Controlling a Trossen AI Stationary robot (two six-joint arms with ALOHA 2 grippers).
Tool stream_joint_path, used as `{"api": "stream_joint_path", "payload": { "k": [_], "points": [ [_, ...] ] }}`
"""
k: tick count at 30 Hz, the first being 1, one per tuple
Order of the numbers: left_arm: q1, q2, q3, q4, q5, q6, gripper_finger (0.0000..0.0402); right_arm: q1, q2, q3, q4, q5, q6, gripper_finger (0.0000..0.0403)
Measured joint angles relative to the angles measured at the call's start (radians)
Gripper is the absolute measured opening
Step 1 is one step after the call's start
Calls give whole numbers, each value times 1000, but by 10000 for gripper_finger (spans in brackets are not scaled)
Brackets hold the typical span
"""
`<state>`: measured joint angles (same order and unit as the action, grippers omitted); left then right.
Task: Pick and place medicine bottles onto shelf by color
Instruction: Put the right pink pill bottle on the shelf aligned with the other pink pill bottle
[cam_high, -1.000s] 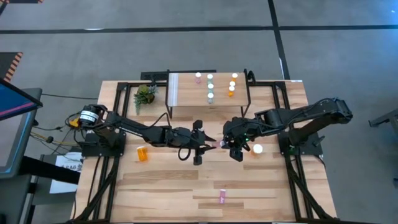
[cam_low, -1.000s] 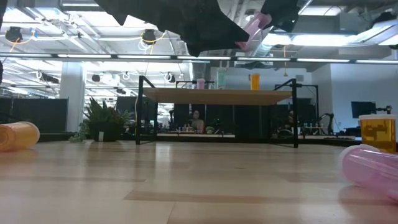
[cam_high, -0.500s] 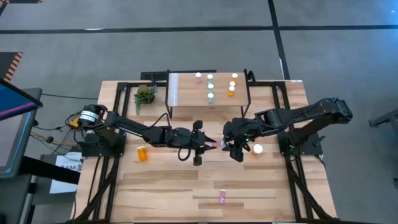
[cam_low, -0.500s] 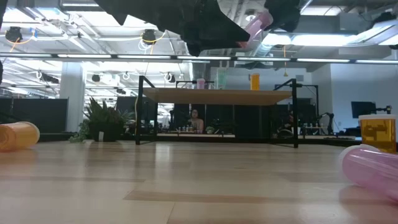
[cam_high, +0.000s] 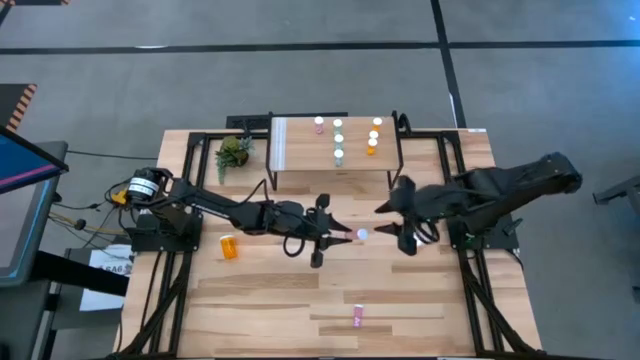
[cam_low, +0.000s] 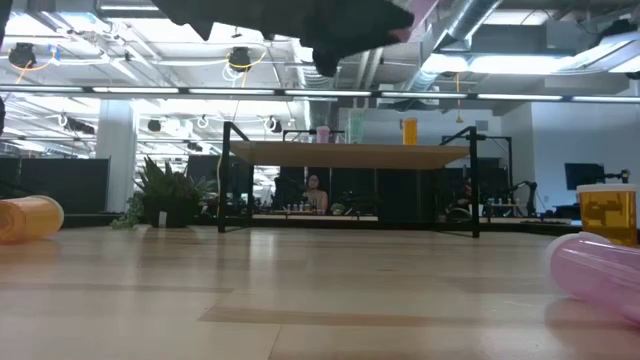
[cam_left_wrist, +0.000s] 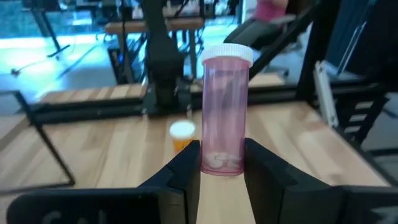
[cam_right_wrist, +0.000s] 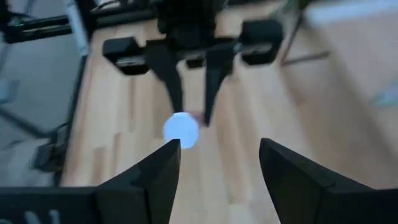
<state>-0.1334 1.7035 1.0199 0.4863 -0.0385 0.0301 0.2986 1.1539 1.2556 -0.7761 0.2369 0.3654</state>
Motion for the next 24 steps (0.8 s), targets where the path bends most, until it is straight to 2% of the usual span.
{"api": "stream_joint_path", "payload": {
  "k": [3,6,11,17,21,24],
  "points": [
    [1,0,0,57,27,-7,85,73,-31,-26,48,165,-30,239],
    [0,-1,-10,150,35,-7,85,133,-63,-107,165,239,-79,238],
    [25,-1,-47,301,80,-42,85,183,-135,-328,491,239,-178,238],
    [64,-2,-61,392,166,-118,85,146,-220,-586,897,242,-319,238],
    [71,-2,-61,409,165,-118,85,108,-216,-717,1225,239,-429,238],
    [70,-2,-61,427,165,-112,85,82,-185,-776,1396,233,-468,238]
  ]
}}
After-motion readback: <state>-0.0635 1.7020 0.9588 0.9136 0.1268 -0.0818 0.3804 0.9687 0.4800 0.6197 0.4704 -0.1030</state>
